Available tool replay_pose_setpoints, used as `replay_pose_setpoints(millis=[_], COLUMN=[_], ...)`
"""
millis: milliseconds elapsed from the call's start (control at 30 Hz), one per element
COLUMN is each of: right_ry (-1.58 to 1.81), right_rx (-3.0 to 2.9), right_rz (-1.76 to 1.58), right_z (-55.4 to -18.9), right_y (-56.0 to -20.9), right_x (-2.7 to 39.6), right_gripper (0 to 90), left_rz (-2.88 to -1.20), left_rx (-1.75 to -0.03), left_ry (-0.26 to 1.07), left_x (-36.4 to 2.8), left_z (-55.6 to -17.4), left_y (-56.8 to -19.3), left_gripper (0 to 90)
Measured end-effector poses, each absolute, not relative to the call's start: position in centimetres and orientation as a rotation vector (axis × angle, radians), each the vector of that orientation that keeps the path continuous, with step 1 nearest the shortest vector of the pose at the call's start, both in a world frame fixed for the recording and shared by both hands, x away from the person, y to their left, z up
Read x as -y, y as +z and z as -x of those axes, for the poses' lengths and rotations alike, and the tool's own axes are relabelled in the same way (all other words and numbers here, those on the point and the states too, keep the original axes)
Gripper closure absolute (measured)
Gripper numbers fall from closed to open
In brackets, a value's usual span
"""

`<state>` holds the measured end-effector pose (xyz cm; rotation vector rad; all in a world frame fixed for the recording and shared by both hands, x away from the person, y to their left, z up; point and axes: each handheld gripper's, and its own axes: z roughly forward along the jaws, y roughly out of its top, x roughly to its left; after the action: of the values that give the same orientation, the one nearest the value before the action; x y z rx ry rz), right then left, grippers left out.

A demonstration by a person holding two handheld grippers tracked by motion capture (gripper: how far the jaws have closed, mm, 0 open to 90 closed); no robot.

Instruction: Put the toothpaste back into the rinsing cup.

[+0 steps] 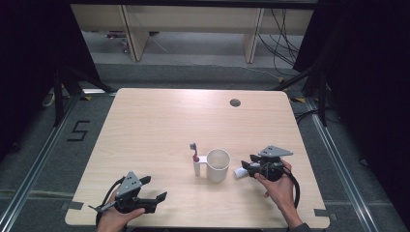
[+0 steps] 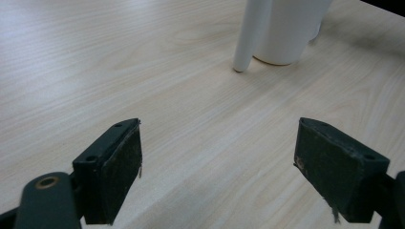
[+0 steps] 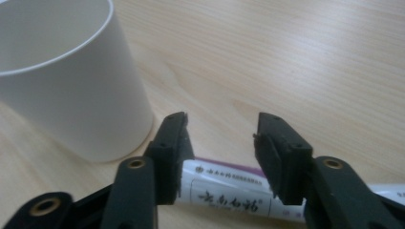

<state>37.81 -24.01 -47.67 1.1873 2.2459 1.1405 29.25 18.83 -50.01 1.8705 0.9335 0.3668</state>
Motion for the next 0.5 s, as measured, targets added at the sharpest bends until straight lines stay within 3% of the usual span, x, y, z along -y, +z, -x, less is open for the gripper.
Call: replay_pose_setpoints(millis=[200,500], right_ry=[1.120,1.049], right_rx=[-2.274,-2.370], right_rz=[-1.174,-1.199], right_z=[-38.8,-39.6], right_y=[-48.2,-49.3], right_x=[23.3,21.8], right_gripper=[78.7,87.1], left_rz=[-1.866,-1.862], left_rx=[-0.950,-0.941], left_ry=[0.374,0.375], left_x=[-19.1,-18.9], left_z=[-29.1,-29.0], left_y=[-50.1,-50.1], left_gripper=[15.9,15.9])
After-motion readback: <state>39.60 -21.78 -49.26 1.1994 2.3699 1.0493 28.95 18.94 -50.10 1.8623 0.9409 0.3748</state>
